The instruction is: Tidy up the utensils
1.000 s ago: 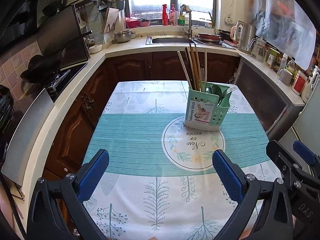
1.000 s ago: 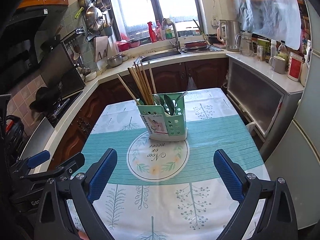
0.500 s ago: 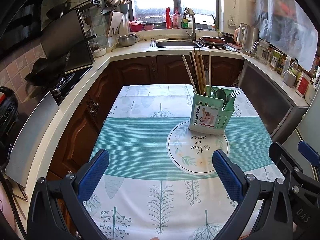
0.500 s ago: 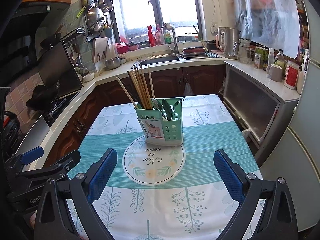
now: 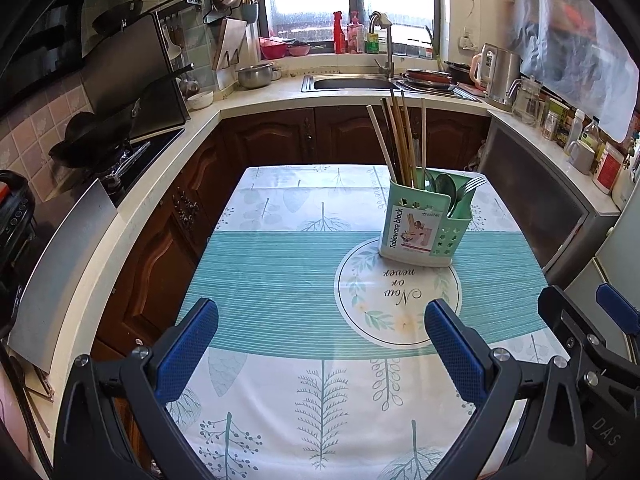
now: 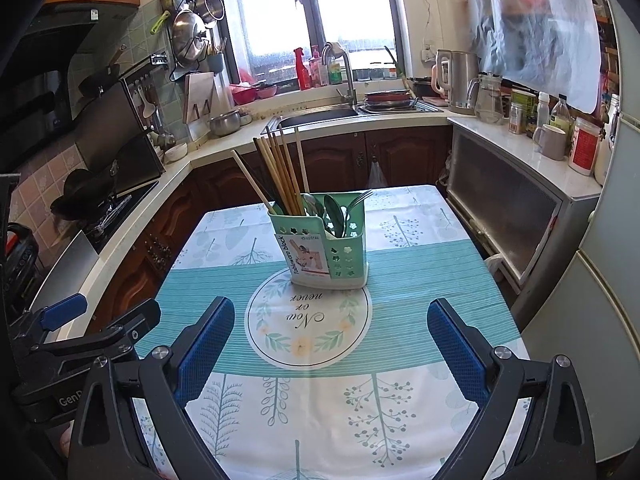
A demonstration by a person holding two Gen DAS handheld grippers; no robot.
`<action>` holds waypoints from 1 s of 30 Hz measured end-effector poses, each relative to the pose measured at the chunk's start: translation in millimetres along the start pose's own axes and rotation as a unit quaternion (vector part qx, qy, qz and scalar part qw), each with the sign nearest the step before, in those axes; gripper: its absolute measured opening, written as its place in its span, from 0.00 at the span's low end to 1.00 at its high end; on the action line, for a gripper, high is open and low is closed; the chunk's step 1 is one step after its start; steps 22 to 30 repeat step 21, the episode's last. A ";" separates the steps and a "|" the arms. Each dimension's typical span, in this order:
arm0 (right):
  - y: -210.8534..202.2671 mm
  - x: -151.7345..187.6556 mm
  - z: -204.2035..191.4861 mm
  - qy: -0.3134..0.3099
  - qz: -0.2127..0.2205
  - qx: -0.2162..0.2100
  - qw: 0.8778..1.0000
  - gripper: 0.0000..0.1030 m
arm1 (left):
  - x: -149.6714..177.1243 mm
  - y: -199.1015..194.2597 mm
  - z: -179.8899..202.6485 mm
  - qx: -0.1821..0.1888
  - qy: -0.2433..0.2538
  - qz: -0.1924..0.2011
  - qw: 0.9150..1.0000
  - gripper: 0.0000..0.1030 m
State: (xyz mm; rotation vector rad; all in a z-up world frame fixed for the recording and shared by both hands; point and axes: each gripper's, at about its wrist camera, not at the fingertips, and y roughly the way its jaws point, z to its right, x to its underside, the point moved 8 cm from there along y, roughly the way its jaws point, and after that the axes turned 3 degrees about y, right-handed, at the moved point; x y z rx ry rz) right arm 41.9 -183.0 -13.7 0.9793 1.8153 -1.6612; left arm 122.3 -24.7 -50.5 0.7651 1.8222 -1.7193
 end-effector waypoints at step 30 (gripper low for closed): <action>5.8 3.9 -1.0 0.001 -0.005 0.001 1.000 0.95 | 6.4 3.2 4.3 -0.002 -0.001 -0.009 1.000 0.99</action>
